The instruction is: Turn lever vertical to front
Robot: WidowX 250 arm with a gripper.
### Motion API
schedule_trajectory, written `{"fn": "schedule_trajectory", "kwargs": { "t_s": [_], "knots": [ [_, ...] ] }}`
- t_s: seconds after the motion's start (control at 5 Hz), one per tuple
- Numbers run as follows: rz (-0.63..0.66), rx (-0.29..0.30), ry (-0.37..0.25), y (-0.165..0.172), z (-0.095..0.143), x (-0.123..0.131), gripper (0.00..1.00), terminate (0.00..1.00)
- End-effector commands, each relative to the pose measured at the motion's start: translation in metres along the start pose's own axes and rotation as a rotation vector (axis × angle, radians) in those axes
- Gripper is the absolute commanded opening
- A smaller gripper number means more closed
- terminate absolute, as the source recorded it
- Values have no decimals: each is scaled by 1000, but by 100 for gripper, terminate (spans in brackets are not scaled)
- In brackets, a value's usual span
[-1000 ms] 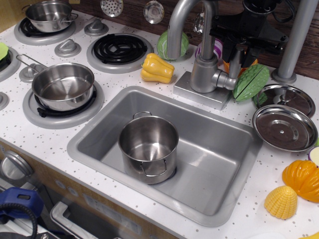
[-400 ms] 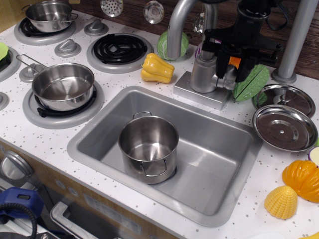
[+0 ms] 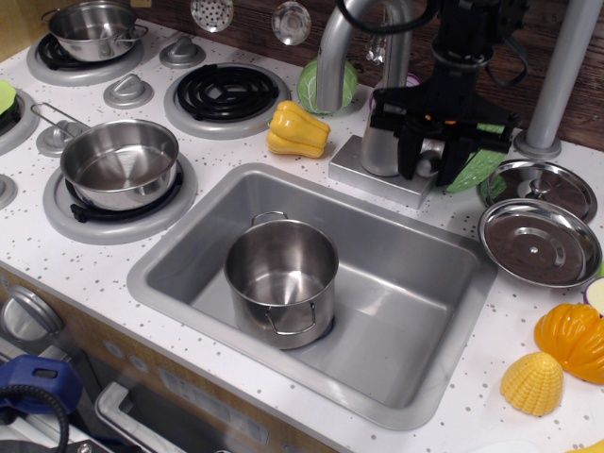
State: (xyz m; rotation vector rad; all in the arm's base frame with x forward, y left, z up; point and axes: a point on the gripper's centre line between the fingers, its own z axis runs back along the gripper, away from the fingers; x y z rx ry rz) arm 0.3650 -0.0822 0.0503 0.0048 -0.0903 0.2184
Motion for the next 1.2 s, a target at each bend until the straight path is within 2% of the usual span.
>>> {"fn": "schedule_trajectory", "kwargs": {
  "t_s": [0.0, 0.2, 0.4, 0.8, 1.0],
  "knots": [
    [-32, -53, -32, -20, -1, -11, 0, 0],
    [-31, -42, -27, -19, 3, -11, 0, 0],
    [-31, -32, -19, -20, 12, -11, 100, 0],
    [-7, 3, -15, -20, 41, -37, 100, 0],
    [2, 21, -27, -24, 45, -49, 100, 100]
  ]
}}
